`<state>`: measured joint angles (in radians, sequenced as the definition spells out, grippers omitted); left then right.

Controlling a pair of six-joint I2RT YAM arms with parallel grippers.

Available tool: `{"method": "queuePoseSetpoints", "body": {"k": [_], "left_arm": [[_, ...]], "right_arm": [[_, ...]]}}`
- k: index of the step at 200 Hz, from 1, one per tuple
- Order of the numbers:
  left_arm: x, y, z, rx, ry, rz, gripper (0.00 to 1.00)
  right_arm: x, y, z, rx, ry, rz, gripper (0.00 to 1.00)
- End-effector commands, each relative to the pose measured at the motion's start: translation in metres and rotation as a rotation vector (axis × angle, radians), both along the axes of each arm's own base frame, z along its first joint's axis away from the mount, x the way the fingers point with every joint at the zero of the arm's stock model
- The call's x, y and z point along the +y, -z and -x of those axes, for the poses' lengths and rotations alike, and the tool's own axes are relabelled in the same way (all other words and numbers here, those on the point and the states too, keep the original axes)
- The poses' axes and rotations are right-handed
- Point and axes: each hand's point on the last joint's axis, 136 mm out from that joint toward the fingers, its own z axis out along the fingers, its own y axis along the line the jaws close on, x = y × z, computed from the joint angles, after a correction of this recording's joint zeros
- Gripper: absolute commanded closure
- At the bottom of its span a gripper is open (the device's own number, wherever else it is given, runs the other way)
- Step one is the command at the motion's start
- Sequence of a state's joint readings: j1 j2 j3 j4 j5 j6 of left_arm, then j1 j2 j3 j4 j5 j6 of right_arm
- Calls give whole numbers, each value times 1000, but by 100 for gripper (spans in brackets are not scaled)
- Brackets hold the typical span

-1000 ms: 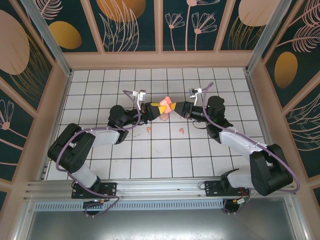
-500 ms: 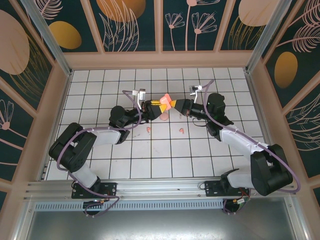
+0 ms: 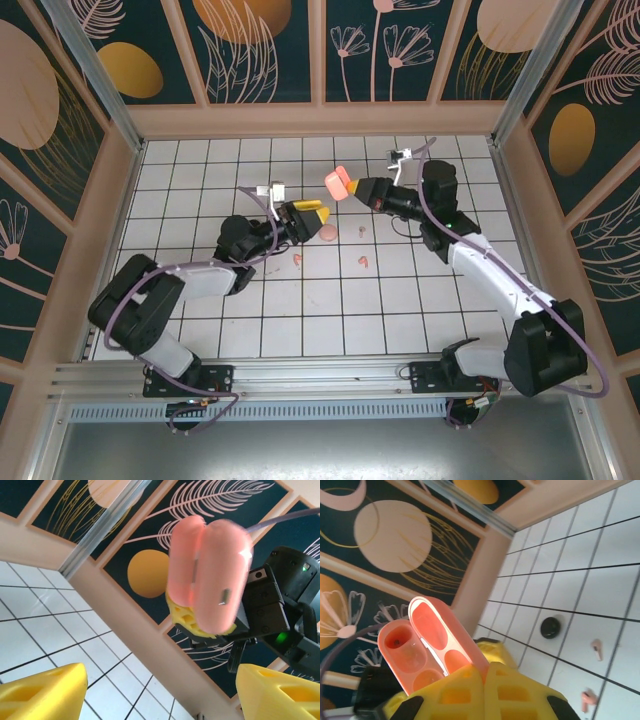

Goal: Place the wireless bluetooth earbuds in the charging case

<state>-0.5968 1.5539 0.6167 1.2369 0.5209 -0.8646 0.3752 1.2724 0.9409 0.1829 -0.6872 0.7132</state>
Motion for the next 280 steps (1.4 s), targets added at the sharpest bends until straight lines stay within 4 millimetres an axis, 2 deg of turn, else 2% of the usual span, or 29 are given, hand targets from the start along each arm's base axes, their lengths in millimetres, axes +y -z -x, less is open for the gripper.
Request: {"method": "queuePoseSetpoints", "body": {"k": [1,32,52,64,67,70,78,119,163,210,280], "left_arm": [[4,-8,-4,-87,-57,-167,21],[14,-6,-4,-155,-41,-389,18],[19,-5,-5,-165,29,-487,16],[18,-8,-4,-175,76,-527,16],[18,-2,-3,-165,93,-544,16],[17,-11,-3,-183,102,-546,16],[15,-12,-3,-190,130,-569,15],[12,-6,-6,-166,254,-633,15],[4,0,-2,-142,372,-625,19],[-3,6,7,-111,481,-578,34],[-7,17,13,-77,558,-545,35]], "right_arm": [[-13,15,-5,-7,37,170,100],[-24,37,-9,-22,36,348,100],[-23,48,-6,-29,-9,405,100],[-23,53,-4,-27,-33,427,100],[-22,53,-4,-27,-38,433,100],[-22,54,-3,-26,-42,438,100],[-21,56,-1,-30,-57,454,100],[-20,66,10,-64,-111,547,100],[-16,58,20,-122,-151,555,100],[-6,48,28,-147,-212,503,100],[14,41,31,-163,-269,480,100]]}}
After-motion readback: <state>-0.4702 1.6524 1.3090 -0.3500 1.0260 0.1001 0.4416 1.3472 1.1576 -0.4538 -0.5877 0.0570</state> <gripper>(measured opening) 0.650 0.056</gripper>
